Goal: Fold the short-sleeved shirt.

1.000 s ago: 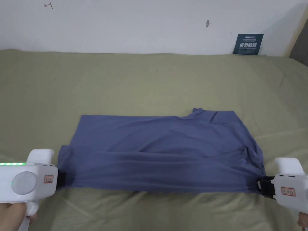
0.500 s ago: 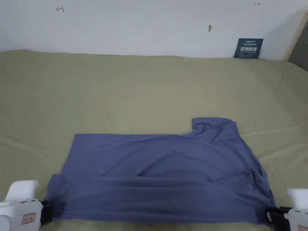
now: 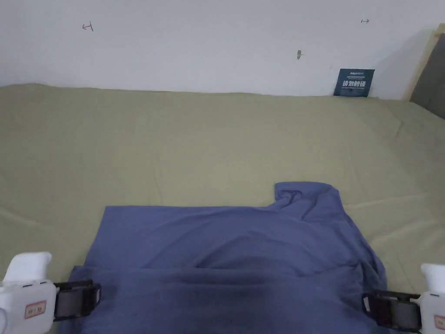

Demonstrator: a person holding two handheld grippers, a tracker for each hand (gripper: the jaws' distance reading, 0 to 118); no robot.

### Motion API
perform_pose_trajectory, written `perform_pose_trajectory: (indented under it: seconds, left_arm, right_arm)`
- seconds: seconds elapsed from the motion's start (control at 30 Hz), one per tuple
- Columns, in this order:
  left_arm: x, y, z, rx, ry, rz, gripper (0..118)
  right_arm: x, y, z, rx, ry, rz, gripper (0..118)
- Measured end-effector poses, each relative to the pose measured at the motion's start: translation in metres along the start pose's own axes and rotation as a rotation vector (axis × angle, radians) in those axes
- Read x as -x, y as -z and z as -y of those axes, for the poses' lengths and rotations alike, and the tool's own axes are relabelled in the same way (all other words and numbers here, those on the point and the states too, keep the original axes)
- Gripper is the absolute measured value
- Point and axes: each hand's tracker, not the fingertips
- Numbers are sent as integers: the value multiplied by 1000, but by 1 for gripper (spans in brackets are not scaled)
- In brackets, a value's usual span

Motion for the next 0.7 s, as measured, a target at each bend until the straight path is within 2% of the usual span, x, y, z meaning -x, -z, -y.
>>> perform_pose_trajectory:
  seconds: [0.03,0.07,0.1,0.13,0.17,0.2,0.3,0.53,0.6,0.63,0.7]
  left_arm:
    - [-5,4,-3,-20,10,-11,110]
    - [-8,7,-12,-28,23,-24,101]
    - [-11,11,-21,-39,33,-25,87]
    - [-13,17,-31,-53,32,-29,64]
    - [-13,26,-41,-53,26,-26,19]
    - [-14,34,-50,-57,19,-23,0]
    - [-17,57,-76,-60,-5,-28,0]
    - [-9,129,-129,3,-17,-83,0]
    - [-5,150,-142,22,-40,-83,8]
    - [-3,162,-149,32,-49,-85,20]
    - [-4,181,-157,55,-29,-103,86]
  right_arm:
    - [3,2,-9,-19,-13,23,108]
    - [5,12,-21,-40,-28,37,93]
    - [7,16,-30,-59,-38,52,71]
    - [8,22,-38,-71,-30,55,44]
    - [10,30,-47,-84,-22,60,10]
    - [12,35,-56,-103,-12,63,1]
    - [11,62,-82,-94,6,48,0]
    - [10,125,-126,-47,-36,84,0]
    - [11,138,-133,-36,-52,90,0]
    - [10,145,-136,-29,-64,94,0]
    - [8,157,-140,-12,-78,101,0]
